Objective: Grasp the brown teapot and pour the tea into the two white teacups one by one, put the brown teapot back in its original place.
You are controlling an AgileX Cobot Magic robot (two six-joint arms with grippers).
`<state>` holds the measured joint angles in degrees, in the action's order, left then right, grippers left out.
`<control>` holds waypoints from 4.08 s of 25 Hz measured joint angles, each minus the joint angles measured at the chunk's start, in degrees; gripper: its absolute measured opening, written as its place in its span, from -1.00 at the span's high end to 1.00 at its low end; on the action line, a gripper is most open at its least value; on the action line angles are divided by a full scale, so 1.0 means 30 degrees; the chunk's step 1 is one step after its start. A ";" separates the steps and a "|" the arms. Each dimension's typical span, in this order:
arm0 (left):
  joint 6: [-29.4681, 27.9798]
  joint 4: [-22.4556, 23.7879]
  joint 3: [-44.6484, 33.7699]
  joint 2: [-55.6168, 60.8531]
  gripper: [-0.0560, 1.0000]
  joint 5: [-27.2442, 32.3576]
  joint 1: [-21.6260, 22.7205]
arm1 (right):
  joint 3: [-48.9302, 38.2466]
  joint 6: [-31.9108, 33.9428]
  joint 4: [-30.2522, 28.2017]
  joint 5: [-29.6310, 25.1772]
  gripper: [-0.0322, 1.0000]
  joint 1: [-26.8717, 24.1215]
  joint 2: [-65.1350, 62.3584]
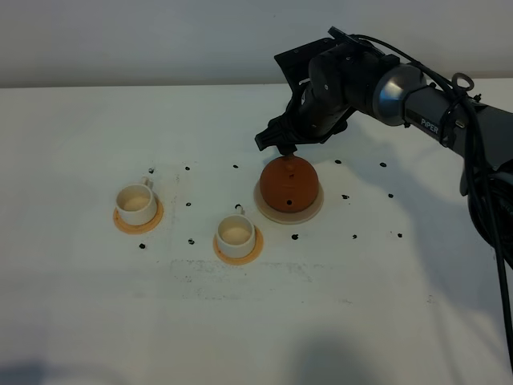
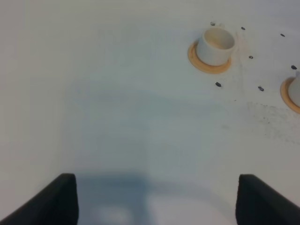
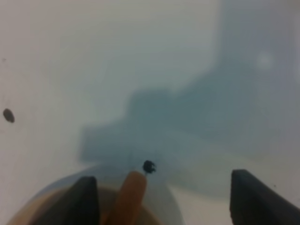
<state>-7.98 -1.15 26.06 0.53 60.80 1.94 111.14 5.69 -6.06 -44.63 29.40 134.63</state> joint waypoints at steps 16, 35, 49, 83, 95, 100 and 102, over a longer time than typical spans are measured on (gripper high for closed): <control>0.0000 0.0000 0.0000 0.0000 -0.39 0.0000 0.0000 | 0.0021 0.0058 -0.1049 -0.0389 -0.19 0.0000 0.0000; 0.0000 0.0000 0.0000 0.0000 -0.39 0.0000 0.0000 | 0.0186 0.0209 -0.1780 -0.1224 -0.20 -0.0036 0.0000; 0.0000 0.0000 0.0000 0.0000 -0.39 0.0000 0.0000 | 0.0186 0.0232 -0.2819 -0.2005 -0.20 -0.0036 0.0000; 0.0000 0.0000 0.0000 0.0000 -0.39 0.0000 0.0000 | 0.0398 -0.0216 -0.2635 -0.4045 -0.19 -0.0213 0.0081; 0.0000 0.0000 0.0000 0.0000 -0.39 0.0000 0.0000 | 0.0379 -0.0216 -0.3049 -0.4768 -0.19 -0.0213 0.0042; 0.0000 0.0000 0.0000 0.0000 -0.39 0.0000 0.0000 | 0.0379 -0.0282 -0.3049 -0.5050 -0.19 -0.0213 -0.0027; 0.0000 0.0000 0.0000 0.0000 -0.39 0.0000 0.0000 | 0.0361 -0.0305 -0.3049 -0.5224 -0.19 -0.0213 -0.0126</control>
<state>-7.98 -1.15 26.06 0.53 60.80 1.94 112.22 4.78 -15.20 -60.30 28.76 134.25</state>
